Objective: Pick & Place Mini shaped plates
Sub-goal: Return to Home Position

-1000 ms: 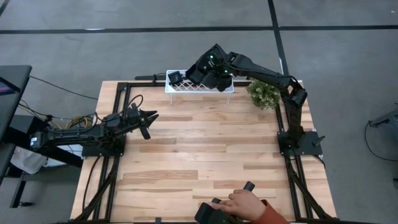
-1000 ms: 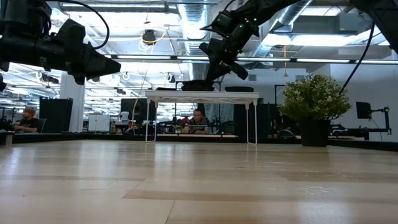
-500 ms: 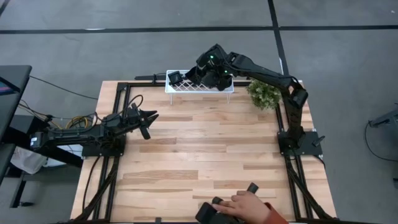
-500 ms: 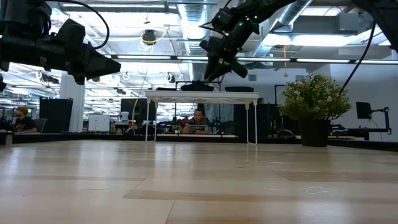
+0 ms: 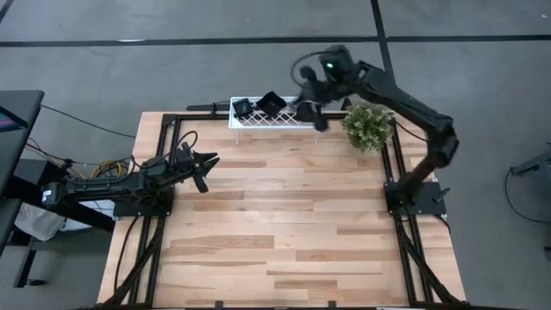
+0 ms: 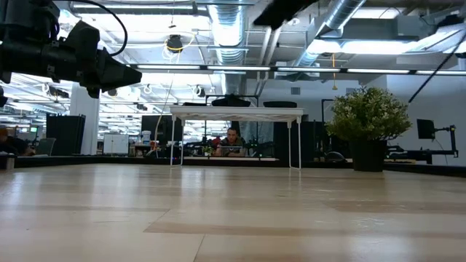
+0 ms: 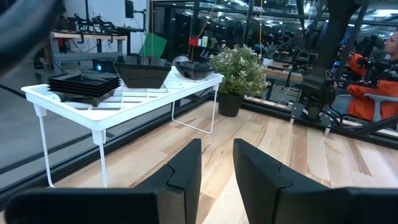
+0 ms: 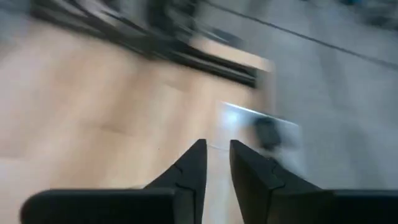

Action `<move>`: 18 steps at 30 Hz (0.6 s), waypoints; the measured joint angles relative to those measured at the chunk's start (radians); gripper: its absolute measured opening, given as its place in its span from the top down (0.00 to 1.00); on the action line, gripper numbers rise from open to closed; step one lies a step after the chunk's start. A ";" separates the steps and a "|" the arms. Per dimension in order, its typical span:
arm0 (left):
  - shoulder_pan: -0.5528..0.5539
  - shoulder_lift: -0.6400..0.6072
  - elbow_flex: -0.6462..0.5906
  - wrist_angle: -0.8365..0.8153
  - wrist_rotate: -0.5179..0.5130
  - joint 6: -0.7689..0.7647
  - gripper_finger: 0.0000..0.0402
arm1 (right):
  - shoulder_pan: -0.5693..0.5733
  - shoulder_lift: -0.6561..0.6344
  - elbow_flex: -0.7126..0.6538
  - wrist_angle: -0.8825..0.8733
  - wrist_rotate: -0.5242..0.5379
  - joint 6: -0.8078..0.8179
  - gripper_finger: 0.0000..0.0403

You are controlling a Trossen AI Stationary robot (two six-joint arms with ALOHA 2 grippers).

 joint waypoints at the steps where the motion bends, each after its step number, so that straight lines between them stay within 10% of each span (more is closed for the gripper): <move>1: 0.000 0.000 0.000 -0.001 0.001 -0.001 0.76 | -0.002 -0.030 -0.029 -0.019 -0.090 0.020 0.85; 8: 0.000 0.000 0.000 0.000 0.007 -0.002 0.76 | 0.082 -0.260 -0.459 0.163 -0.228 0.207 0.98; 18: 0.000 0.000 0.000 0.006 0.007 -0.002 0.76 | 0.306 -0.561 -1.159 0.968 0.178 0.546 0.98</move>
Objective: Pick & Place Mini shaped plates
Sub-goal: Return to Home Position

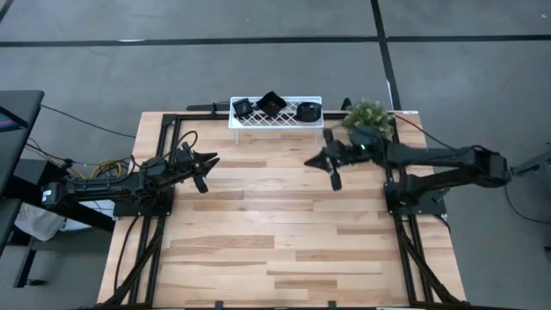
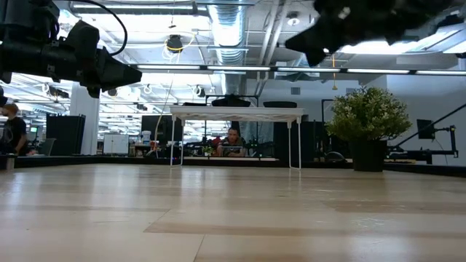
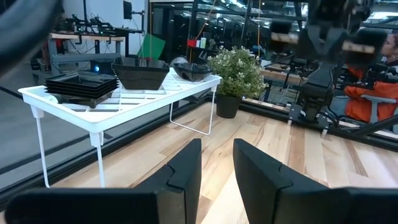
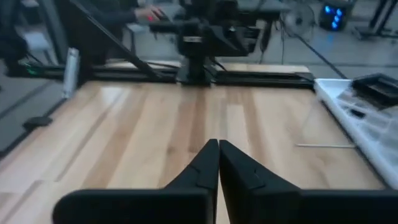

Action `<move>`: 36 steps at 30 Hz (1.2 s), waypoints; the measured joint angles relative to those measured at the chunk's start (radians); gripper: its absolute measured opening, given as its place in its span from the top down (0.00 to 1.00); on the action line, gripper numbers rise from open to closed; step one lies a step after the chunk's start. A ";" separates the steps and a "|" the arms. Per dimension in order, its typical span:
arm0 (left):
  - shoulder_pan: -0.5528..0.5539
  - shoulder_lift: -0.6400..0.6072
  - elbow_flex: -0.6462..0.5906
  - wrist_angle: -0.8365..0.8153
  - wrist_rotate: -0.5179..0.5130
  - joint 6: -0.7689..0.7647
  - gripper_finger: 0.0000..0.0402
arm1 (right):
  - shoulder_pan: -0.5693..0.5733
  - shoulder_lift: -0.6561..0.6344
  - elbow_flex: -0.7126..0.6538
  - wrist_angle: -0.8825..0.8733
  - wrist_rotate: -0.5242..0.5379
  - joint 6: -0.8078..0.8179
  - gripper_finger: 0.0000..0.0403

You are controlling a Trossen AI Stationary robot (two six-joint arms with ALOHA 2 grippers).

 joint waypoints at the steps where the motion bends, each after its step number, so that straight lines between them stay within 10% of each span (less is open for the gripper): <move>1: 0.000 0.000 0.000 0.000 0.000 0.000 0.76 | 0.015 -0.020 -0.055 0.061 0.001 0.021 0.99; 22: -0.018 -0.053 0.000 0.009 0.002 0.000 0.76 | 0.010 -0.275 -0.634 0.480 0.105 0.059 0.99; 36: -0.019 -0.388 0.000 0.032 0.000 0.000 0.76 | 0.033 -0.250 -0.646 0.465 0.106 0.078 0.99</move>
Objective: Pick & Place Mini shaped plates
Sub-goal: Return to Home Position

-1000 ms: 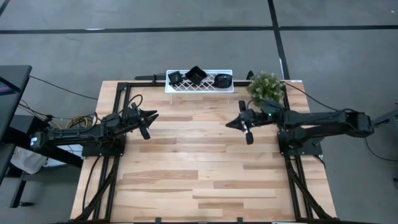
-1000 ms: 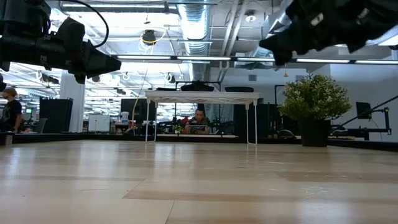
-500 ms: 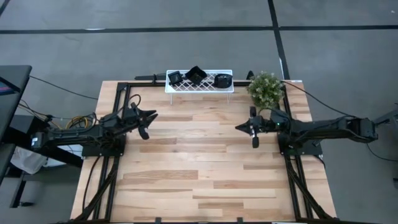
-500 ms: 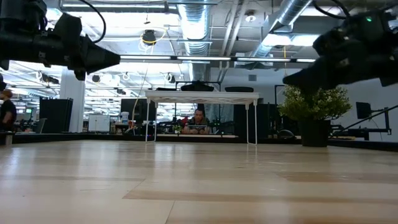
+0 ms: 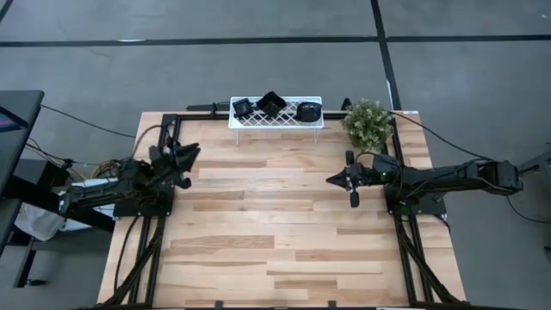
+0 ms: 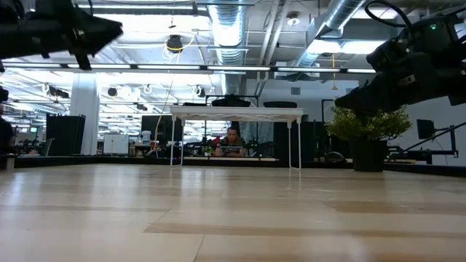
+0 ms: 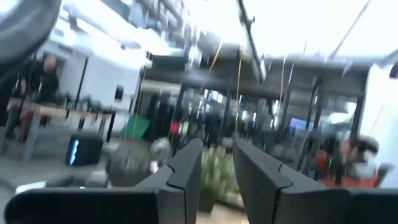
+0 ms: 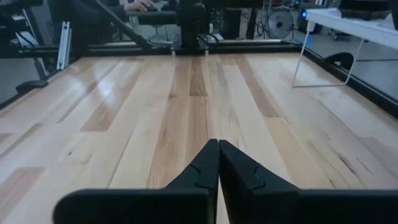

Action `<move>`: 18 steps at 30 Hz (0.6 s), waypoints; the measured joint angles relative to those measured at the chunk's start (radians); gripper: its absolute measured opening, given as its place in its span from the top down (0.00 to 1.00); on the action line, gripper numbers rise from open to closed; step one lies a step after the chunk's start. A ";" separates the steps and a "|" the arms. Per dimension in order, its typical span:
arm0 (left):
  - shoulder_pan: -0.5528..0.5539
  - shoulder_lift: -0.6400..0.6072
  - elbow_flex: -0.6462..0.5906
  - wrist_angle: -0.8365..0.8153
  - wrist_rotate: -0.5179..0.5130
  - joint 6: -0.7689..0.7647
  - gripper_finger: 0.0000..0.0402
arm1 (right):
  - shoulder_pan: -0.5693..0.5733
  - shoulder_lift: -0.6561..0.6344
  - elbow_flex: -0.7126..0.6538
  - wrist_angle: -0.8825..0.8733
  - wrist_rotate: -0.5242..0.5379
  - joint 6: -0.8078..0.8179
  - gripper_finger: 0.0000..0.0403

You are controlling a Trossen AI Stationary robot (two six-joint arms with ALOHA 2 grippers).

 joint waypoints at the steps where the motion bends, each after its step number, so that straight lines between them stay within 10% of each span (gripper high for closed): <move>1: 0.000 0.005 0.000 0.038 0.000 0.000 0.76 | 0.000 0.001 0.000 -0.006 0.000 0.000 0.98; 10: 0.000 0.057 0.000 0.167 0.000 0.000 0.76 | 0.004 -0.019 0.000 -0.054 0.000 0.000 0.97; 18: 0.000 0.006 0.000 0.238 0.001 -0.001 0.76 | 0.001 -0.524 -0.001 -0.453 0.000 0.000 0.97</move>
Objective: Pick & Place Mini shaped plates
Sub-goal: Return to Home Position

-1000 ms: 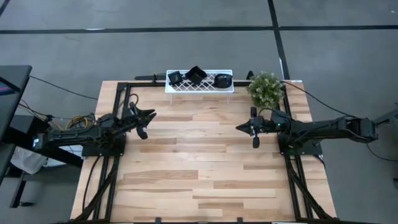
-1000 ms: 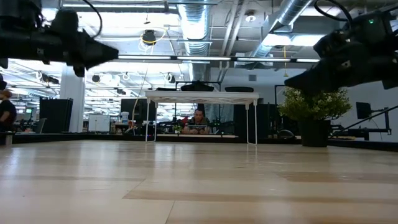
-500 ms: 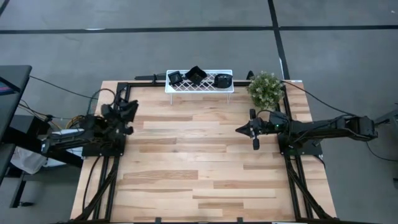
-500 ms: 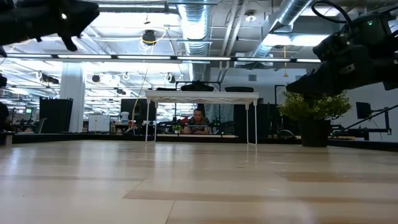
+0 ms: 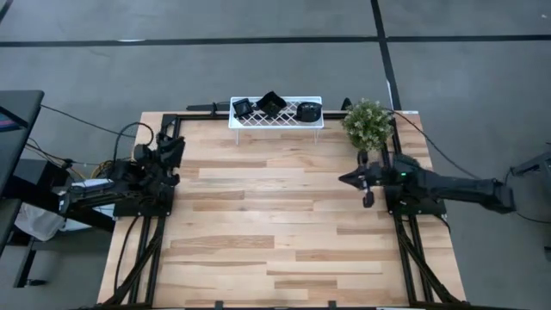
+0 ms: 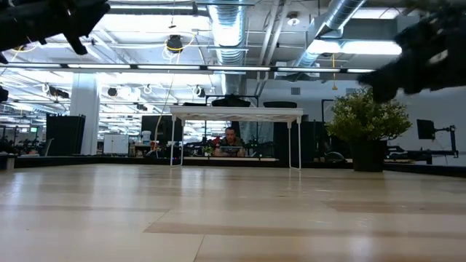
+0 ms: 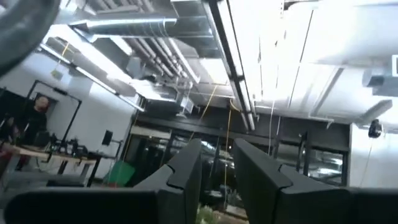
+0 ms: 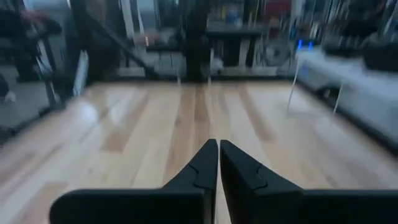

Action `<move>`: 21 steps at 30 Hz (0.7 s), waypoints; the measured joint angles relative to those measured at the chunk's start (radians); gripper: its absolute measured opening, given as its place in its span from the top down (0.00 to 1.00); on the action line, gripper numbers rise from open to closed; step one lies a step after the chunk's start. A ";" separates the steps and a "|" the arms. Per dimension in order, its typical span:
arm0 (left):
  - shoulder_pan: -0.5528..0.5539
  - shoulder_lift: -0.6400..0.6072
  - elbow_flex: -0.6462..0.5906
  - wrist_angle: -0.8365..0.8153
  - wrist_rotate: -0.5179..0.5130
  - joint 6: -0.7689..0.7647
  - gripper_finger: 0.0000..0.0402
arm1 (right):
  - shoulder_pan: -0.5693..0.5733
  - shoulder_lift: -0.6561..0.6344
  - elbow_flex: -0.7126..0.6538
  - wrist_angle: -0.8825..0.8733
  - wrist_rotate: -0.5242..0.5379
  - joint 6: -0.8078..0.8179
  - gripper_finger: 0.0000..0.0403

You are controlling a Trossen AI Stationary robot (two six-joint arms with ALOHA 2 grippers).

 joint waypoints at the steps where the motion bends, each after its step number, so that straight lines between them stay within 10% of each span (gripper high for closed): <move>1: -0.001 0.012 0.001 0.003 0.000 0.000 0.76 | -0.002 -0.062 0.000 -0.035 0.000 0.000 0.97; 6: -0.047 0.050 0.000 -0.033 0.000 0.000 0.76 | -0.006 -0.269 0.000 -0.094 0.000 0.000 0.97; 21: -0.085 0.039 0.000 -0.018 0.000 0.000 0.76 | 0.024 -0.244 0.000 -0.011 0.000 0.000 0.96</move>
